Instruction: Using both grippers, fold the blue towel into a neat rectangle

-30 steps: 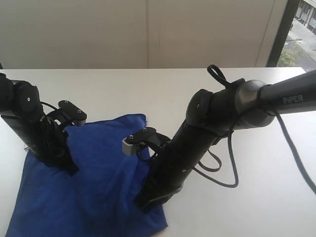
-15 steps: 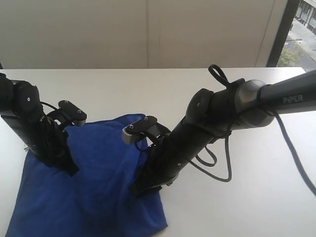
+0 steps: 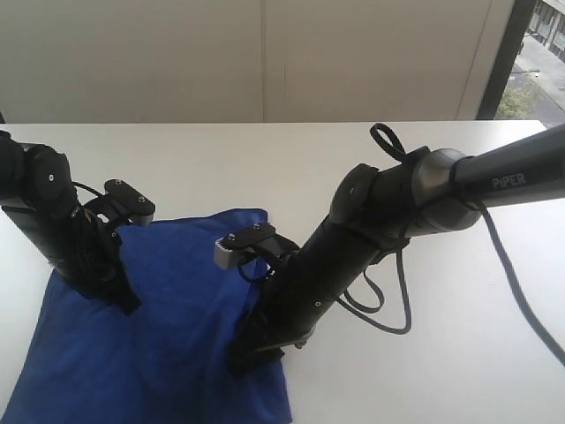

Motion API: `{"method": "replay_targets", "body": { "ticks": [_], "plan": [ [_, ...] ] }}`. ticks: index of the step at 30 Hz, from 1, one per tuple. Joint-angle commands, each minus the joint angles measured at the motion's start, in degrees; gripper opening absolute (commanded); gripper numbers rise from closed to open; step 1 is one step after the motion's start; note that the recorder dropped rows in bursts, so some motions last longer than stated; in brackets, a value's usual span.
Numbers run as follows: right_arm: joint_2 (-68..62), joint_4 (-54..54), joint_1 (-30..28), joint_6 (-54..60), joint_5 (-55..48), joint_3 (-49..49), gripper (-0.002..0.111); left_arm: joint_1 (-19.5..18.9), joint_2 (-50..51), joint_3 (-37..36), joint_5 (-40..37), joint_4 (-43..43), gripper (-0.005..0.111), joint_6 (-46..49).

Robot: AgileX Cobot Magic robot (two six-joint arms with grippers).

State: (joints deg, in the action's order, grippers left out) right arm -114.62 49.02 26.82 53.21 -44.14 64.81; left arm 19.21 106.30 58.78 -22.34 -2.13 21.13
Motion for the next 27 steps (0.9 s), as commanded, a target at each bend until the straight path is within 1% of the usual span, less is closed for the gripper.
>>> {"method": "replay_targets", "body": {
  "ticks": [1,8,15,24,27],
  "plan": [
    [0.3,-0.6,0.1,0.8,-0.5,-0.1,0.045,-0.2,4.2,-1.7,-0.3,-0.6,0.0,-0.2],
    [0.9,0.3,0.1,1.2,-0.3,0.1,0.045,-0.2,4.2,-1.7,-0.2,-0.6,0.0,-0.2],
    [0.9,7.7,0.1,6.4,-1.0,0.1,0.045,-0.2,4.2,-1.7,-0.2,-0.6,0.0,-0.2],
    [0.2,7.6,0.1,6.5,-1.3,0.1,0.042,-0.2,4.2,-1.7,-0.3,-0.6,0.0,-0.2],
    [0.1,4.7,0.1,6.5,-2.7,0.0,0.042,-0.2,4.2,-1.7,-0.4,-0.6,0.0,-0.2]
  ]
}}
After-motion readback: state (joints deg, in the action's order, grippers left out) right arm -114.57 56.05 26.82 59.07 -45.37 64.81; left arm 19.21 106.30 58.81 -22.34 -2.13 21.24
